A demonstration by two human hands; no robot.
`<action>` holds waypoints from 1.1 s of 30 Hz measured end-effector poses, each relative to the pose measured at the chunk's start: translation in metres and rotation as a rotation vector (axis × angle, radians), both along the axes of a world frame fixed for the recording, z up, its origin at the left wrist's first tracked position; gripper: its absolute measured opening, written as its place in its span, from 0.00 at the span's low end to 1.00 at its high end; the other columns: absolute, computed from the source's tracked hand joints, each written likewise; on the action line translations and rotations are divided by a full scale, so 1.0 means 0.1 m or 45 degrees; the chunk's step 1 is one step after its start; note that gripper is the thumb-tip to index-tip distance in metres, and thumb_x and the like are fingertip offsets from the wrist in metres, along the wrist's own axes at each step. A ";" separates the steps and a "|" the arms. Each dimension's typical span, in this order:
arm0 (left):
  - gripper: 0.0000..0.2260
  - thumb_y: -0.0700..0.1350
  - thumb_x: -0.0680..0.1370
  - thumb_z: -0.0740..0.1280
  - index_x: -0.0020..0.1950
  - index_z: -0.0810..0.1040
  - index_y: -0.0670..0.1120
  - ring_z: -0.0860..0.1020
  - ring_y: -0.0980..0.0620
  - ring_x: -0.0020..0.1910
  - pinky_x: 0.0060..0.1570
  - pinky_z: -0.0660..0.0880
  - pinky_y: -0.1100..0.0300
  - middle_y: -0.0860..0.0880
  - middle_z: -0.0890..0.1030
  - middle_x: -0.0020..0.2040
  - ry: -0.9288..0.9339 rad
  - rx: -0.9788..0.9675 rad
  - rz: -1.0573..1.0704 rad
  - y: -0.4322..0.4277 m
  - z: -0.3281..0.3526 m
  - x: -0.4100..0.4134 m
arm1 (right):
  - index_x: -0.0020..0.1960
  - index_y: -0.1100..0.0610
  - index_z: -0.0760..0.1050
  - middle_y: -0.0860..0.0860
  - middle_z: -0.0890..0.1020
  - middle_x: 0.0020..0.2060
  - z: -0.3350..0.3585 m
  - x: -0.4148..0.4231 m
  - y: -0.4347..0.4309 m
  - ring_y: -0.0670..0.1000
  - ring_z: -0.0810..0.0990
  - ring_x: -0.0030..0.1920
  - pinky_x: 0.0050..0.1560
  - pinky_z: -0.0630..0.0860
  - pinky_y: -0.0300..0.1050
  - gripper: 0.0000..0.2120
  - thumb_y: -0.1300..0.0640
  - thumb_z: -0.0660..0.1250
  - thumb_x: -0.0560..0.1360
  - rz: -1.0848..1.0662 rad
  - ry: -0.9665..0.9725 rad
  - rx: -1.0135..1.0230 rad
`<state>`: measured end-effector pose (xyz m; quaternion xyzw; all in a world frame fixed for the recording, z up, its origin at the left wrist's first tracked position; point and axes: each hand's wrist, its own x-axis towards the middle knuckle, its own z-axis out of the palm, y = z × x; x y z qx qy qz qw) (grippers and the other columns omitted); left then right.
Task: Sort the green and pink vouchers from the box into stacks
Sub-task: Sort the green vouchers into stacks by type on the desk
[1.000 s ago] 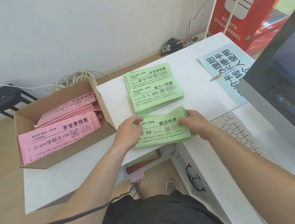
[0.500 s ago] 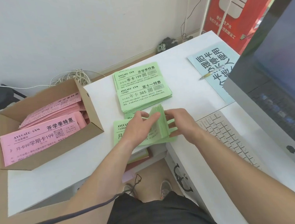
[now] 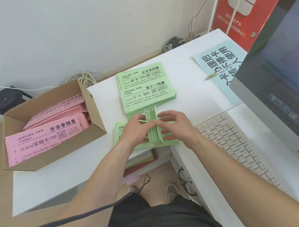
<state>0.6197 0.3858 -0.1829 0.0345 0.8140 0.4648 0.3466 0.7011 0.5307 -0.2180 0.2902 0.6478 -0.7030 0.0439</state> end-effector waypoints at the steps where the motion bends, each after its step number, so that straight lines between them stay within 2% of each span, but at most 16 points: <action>1: 0.13 0.52 0.77 0.72 0.57 0.72 0.53 0.82 0.52 0.47 0.40 0.78 0.57 0.52 0.81 0.53 -0.020 0.017 0.012 -0.01 -0.02 -0.02 | 0.59 0.51 0.79 0.50 0.82 0.55 0.00 -0.01 -0.01 0.52 0.85 0.43 0.40 0.84 0.47 0.12 0.53 0.74 0.77 -0.002 -0.007 0.003; 5: 0.11 0.52 0.79 0.69 0.60 0.79 0.50 0.86 0.49 0.45 0.37 0.80 0.57 0.48 0.86 0.53 -0.105 0.094 0.064 -0.07 -0.07 -0.07 | 0.56 0.51 0.78 0.49 0.81 0.55 -0.03 -0.05 -0.06 0.51 0.84 0.46 0.44 0.85 0.51 0.12 0.52 0.76 0.75 -0.034 -0.024 0.010; 8: 0.16 0.57 0.76 0.73 0.60 0.79 0.52 0.86 0.48 0.46 0.42 0.82 0.52 0.49 0.86 0.52 -0.121 0.142 0.051 -0.09 -0.10 -0.08 | 0.55 0.51 0.78 0.49 0.80 0.55 -0.04 -0.07 -0.09 0.52 0.83 0.53 0.46 0.85 0.53 0.13 0.51 0.77 0.74 -0.050 -0.026 0.028; 10: 0.16 0.56 0.74 0.75 0.60 0.80 0.54 0.86 0.48 0.48 0.44 0.82 0.50 0.49 0.86 0.51 -0.085 0.125 0.004 -0.12 -0.12 -0.09 | 0.55 0.53 0.77 0.51 0.79 0.55 -0.05 -0.09 -0.12 0.55 0.83 0.55 0.44 0.86 0.52 0.14 0.51 0.77 0.73 -0.058 -0.014 0.009; 12: 0.15 0.52 0.75 0.75 0.60 0.80 0.53 0.86 0.46 0.49 0.44 0.82 0.49 0.48 0.86 0.51 -0.113 0.156 -0.010 -0.16 -0.15 -0.11 | 0.54 0.54 0.77 0.53 0.79 0.55 -0.05 -0.10 -0.12 0.56 0.83 0.54 0.43 0.86 0.52 0.15 0.51 0.78 0.73 -0.063 -0.006 0.020; 16: 0.13 0.46 0.78 0.73 0.61 0.80 0.49 0.86 0.45 0.48 0.39 0.80 0.55 0.43 0.86 0.52 -0.151 0.232 -0.014 -0.19 -0.15 -0.10 | 0.53 0.53 0.78 0.52 0.79 0.55 -0.07 -0.09 -0.10 0.55 0.84 0.52 0.43 0.86 0.54 0.13 0.52 0.79 0.73 -0.059 0.010 0.015; 21: 0.11 0.48 0.78 0.73 0.60 0.80 0.51 0.86 0.46 0.49 0.46 0.83 0.50 0.45 0.86 0.52 -0.140 0.240 -0.025 -0.16 -0.17 -0.09 | 0.55 0.53 0.78 0.51 0.79 0.55 -0.12 -0.05 -0.07 0.52 0.83 0.52 0.46 0.86 0.53 0.10 0.54 0.75 0.76 -0.078 0.027 -0.053; 24: 0.10 0.49 0.81 0.69 0.62 0.80 0.51 0.86 0.45 0.48 0.47 0.83 0.50 0.45 0.86 0.54 -0.162 0.236 -0.020 -0.17 -0.17 -0.11 | 0.55 0.53 0.79 0.52 0.80 0.56 -0.12 -0.04 -0.06 0.54 0.84 0.55 0.48 0.85 0.57 0.10 0.55 0.75 0.76 -0.088 0.024 -0.095; 27: 0.11 0.46 0.80 0.70 0.62 0.81 0.51 0.86 0.45 0.49 0.50 0.82 0.49 0.46 0.86 0.53 -0.156 0.231 -0.028 -0.17 -0.16 -0.11 | 0.55 0.54 0.79 0.55 0.80 0.57 -0.12 -0.05 -0.05 0.57 0.85 0.56 0.49 0.85 0.60 0.09 0.56 0.75 0.76 -0.101 0.020 -0.153; 29: 0.12 0.46 0.79 0.72 0.62 0.80 0.50 0.86 0.45 0.49 0.51 0.83 0.49 0.47 0.87 0.51 -0.147 0.233 -0.034 -0.17 -0.14 -0.10 | 0.56 0.56 0.79 0.57 0.81 0.58 -0.11 -0.04 -0.04 0.57 0.86 0.54 0.49 0.85 0.59 0.10 0.57 0.74 0.76 -0.104 0.027 -0.215; 33: 0.16 0.49 0.76 0.75 0.61 0.79 0.49 0.86 0.46 0.48 0.55 0.82 0.46 0.48 0.87 0.51 -0.136 0.221 -0.036 -0.14 -0.13 -0.09 | 0.58 0.58 0.80 0.56 0.84 0.57 -0.07 -0.03 -0.02 0.54 0.87 0.52 0.44 0.84 0.49 0.10 0.57 0.73 0.78 -0.089 0.031 -0.278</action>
